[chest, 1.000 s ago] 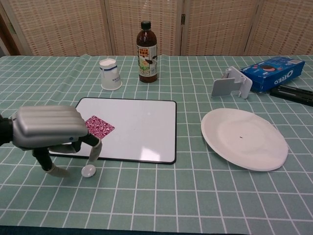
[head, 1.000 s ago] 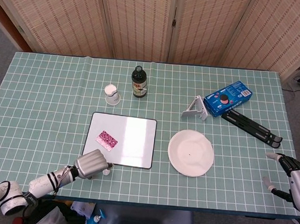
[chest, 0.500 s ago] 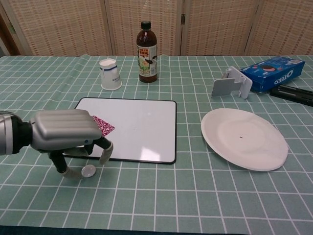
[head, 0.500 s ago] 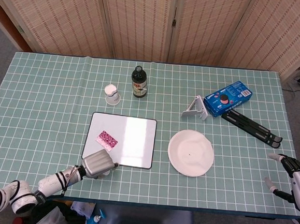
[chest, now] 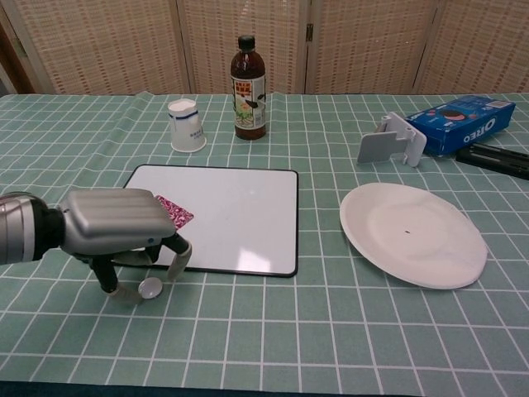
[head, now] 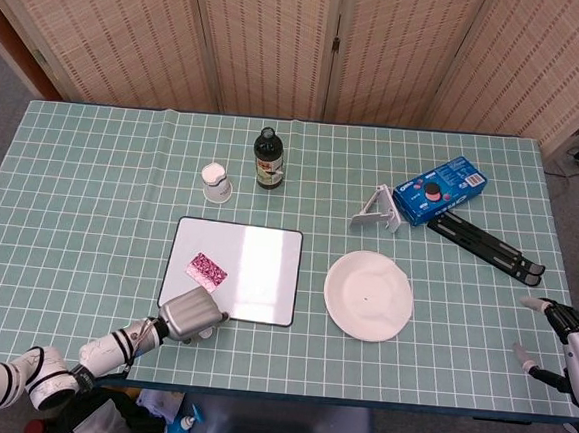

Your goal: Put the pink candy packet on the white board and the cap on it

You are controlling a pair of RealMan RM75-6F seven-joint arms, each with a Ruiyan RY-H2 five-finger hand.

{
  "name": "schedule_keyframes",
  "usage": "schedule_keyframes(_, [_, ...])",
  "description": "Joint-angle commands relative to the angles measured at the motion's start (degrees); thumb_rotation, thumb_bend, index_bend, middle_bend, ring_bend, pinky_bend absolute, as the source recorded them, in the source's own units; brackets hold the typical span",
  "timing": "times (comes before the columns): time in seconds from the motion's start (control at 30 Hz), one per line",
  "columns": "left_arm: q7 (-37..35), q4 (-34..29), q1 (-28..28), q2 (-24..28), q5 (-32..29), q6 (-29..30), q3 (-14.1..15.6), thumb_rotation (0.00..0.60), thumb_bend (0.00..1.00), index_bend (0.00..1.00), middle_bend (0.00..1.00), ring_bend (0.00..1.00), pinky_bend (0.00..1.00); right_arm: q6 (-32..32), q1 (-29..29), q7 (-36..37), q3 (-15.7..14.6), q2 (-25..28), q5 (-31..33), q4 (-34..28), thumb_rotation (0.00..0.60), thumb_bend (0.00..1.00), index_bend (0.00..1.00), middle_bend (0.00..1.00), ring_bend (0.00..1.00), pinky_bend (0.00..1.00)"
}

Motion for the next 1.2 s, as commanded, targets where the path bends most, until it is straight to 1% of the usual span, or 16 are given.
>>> schedule_keyframes(0.03, [0.07, 0.12, -0.05, -0.15, -0.15, -0.13, 0.04, 0.600, 0.19, 0.46, 0.95, 0.95, 1.00, 0.04, -0.02, -0.01, 0.02, 0.01, 0.00, 0.01, 0.600, 0.24, 0.26, 0.30, 0.30, 0.38])
schedule_keyframes(0.53, [0.05, 0.84, -0.26, -0.61, -1.01, -0.51, 0.14, 0.600, 0.19, 0.49, 0.95, 0.95, 1.00, -0.11, 0.02, -0.06, 0.04, 0.12, 0.04, -0.09, 0.600, 0.24, 0.26, 0.30, 0.30, 0.38])
schedule_keyframes(0.97, [-0.46, 0.58, -0.47, -0.41, -1.60, -0.92, 0.26, 0.600, 0.25, 0.53, 0.95, 0.95, 1.00, -0.02, -0.08, 0.00, 0.08, 0.17, 0.13, -0.10, 0.600, 0.24, 0.26, 0.30, 0.30, 0.38])
schedule_keyframes(1.2, [-0.86, -0.03, -0.43, 0.31, -1.85, -0.80, 0.32, 0.600, 0.26, 0.54, 0.95, 0.95, 1.00, -0.11, -0.03, -0.10, 0.09, 0.10, 0.09, -0.19, 0.600, 0.24, 0.26, 0.30, 0.30, 0.38])
